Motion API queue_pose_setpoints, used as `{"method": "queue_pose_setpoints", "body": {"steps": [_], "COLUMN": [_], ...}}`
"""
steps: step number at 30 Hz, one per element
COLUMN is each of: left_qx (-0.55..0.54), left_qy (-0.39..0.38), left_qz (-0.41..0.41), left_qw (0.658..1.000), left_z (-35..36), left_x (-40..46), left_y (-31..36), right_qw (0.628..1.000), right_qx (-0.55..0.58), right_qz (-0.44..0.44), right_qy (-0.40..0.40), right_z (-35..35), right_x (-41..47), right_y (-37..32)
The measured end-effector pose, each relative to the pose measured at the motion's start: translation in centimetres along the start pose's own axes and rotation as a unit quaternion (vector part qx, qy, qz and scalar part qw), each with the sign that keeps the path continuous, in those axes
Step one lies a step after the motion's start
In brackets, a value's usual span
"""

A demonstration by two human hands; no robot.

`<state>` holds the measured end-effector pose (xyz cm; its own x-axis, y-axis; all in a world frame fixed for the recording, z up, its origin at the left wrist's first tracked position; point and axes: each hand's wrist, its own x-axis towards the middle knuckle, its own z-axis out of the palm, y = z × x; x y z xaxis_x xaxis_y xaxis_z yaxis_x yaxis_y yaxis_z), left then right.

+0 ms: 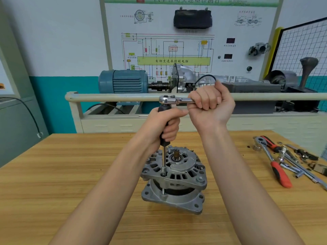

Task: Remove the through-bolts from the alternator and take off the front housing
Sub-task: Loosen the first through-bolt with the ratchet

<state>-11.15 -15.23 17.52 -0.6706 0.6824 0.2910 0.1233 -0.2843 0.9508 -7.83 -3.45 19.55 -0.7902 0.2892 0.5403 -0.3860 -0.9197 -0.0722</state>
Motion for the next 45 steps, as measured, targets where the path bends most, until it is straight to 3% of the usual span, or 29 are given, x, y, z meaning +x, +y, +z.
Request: {"method": "queue_pose_setpoints", "body": {"steps": [5, 10, 12, 15, 18, 21, 25, 28, 30, 33, 36, 39, 45], "left_qx": [-0.003, 0.014, 0.027, 0.043, 0.061, 0.042, 0.008, 0.002, 0.009, 0.015, 0.026, 0.038, 0.016], "left_qy": [0.090, 0.195, 0.217, 0.193, 0.113, 0.024, -0.059, 0.002, 0.058, 0.138, 0.185, 0.168, -0.035], "left_qz": [0.004, 0.023, 0.030, 0.031, 0.037, 0.026, -0.012, -0.033, -0.020, -0.002, 0.016, 0.040, 0.053], "left_qw": [0.996, 0.980, 0.975, 0.980, 0.991, 0.998, 0.998, 0.999, 0.998, 0.990, 0.982, 0.984, 0.998], "left_z": [0.4, 1.1, 1.1, 0.7, -0.1, -1.0, -1.2, -0.7, -0.2, 0.5, 1.0, 0.2, -1.9], "left_x": [0.3, 0.4, 0.4, 0.3, -0.1, -0.3, 0.1, 0.5, 0.6, 0.8, 0.7, 0.4, -0.1], "left_y": [-0.4, -0.6, -0.8, -0.8, -0.6, -0.2, 0.3, -0.1, -0.3, -0.5, -0.7, -1.0, -0.4], "right_qw": [0.975, 0.865, 0.851, 0.906, 0.965, 0.996, 1.000, 0.998, 0.983, 0.921, 0.878, 0.902, 0.988], "right_qx": [-0.175, -0.376, -0.392, -0.319, -0.209, -0.081, 0.012, -0.044, -0.148, -0.304, -0.363, -0.331, -0.134], "right_qz": [-0.108, -0.285, -0.299, -0.227, -0.125, -0.040, 0.002, -0.038, -0.093, -0.202, -0.266, -0.226, -0.043], "right_qy": [-0.080, -0.172, -0.180, -0.160, -0.095, -0.021, 0.018, -0.014, -0.062, -0.134, -0.162, -0.159, -0.059], "right_z": [1.3, 1.9, 2.0, 2.2, 1.6, 0.7, 0.0, 0.4, 0.8, 1.7, 2.0, 2.0, 1.3], "right_x": [-2.2, -4.5, -4.6, -3.8, -2.5, -0.9, 0.3, -0.7, -1.7, -3.2, -4.0, -3.7, -1.2], "right_y": [1.0, 4.1, 4.5, 3.1, 1.3, 0.3, 0.1, 0.2, 0.7, 2.4, 3.6, 3.1, 0.5]}}
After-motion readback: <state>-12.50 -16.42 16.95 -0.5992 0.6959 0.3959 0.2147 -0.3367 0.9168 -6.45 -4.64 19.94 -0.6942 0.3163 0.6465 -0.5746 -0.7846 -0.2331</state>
